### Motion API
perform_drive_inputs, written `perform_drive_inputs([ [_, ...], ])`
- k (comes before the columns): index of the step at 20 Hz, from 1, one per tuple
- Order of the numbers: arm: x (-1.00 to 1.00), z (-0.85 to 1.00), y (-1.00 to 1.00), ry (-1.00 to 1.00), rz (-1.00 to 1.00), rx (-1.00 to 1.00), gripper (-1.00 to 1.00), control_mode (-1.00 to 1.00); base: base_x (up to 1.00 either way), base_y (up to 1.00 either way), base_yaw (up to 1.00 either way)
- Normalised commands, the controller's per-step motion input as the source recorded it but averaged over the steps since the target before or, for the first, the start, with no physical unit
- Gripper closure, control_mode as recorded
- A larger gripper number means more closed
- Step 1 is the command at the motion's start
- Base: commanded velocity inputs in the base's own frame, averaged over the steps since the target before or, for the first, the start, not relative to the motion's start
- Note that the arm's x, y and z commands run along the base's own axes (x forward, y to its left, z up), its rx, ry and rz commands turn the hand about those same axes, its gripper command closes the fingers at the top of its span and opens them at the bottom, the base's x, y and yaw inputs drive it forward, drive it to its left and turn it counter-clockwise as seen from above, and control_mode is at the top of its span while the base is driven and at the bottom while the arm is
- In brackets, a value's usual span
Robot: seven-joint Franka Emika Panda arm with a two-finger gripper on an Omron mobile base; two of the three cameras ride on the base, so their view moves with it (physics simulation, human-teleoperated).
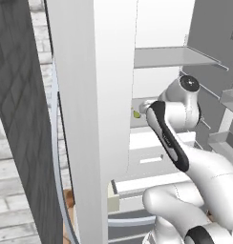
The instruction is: Take the lemon wedge from the fridge and place it on the plate with fish on the dining counter.
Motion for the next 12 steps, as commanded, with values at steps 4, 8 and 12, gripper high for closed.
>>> perform_drive_inputs([
  [4,0.72,-0.25,0.0,0.0,0.0,0.0,-1.0,-1.0,0.0,0.0,0.0],
  [8,0.67,-0.4,0.0,0.04,0.0,0.0,-1.0,-1.0,0.0,0.0,0.0],
  [12,0.68,-0.31,0.0,0.07,0.0,0.0,-1.0,-1.0,0.0,0.0,0.0],
])
